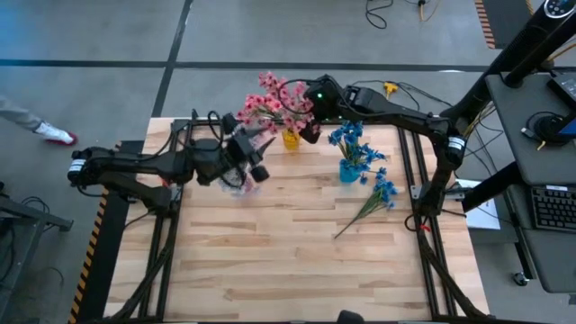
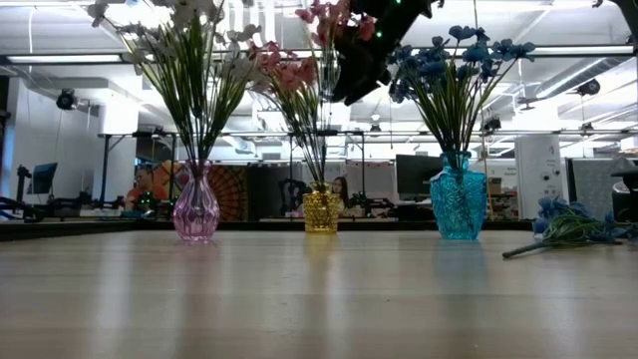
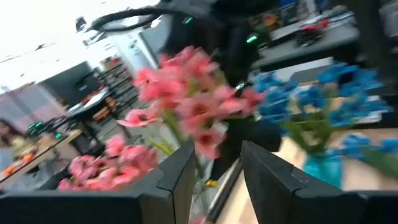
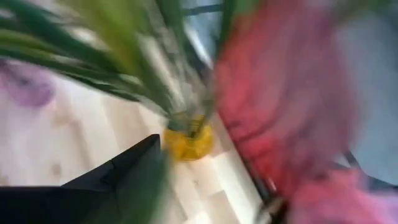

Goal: Sort flowers into vase by color
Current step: Put the pink flowers into the yellow vase

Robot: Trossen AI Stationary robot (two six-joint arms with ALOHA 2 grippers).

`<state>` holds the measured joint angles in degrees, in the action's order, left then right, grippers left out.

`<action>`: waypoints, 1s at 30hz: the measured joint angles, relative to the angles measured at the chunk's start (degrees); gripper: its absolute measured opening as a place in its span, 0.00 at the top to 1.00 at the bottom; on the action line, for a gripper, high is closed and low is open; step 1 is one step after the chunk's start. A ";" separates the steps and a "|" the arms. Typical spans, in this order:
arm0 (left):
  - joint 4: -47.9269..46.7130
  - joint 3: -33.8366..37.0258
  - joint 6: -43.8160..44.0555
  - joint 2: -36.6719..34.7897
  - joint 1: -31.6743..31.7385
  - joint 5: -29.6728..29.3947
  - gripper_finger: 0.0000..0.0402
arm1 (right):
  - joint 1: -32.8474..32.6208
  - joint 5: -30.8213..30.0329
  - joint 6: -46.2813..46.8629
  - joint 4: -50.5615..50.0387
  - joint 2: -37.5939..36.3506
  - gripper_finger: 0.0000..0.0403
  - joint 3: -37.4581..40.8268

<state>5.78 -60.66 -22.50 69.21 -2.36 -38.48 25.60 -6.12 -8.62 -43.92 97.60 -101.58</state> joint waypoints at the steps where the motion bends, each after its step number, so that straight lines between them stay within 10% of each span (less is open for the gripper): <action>1: 0.00 0.00 0.05 -0.07 -1.16 0.00 0.71 | -0.26 0.57 -1.17 -0.20 0.00 0.31 0.00; 21: -5.51 0.04 11.73 9.88 -17.08 -3.29 0.71 | -0.69 -5.05 -13.86 -0.15 -1.03 0.31 -0.87; 30: -4.61 -4.25 8.49 21.02 -17.32 -24.08 0.71 | 0.14 -20.26 -6.68 0.11 -1.20 0.31 -2.12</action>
<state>1.17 -64.91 -14.01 90.23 -19.68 -62.56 25.74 -26.37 -15.30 -43.81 96.40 -103.70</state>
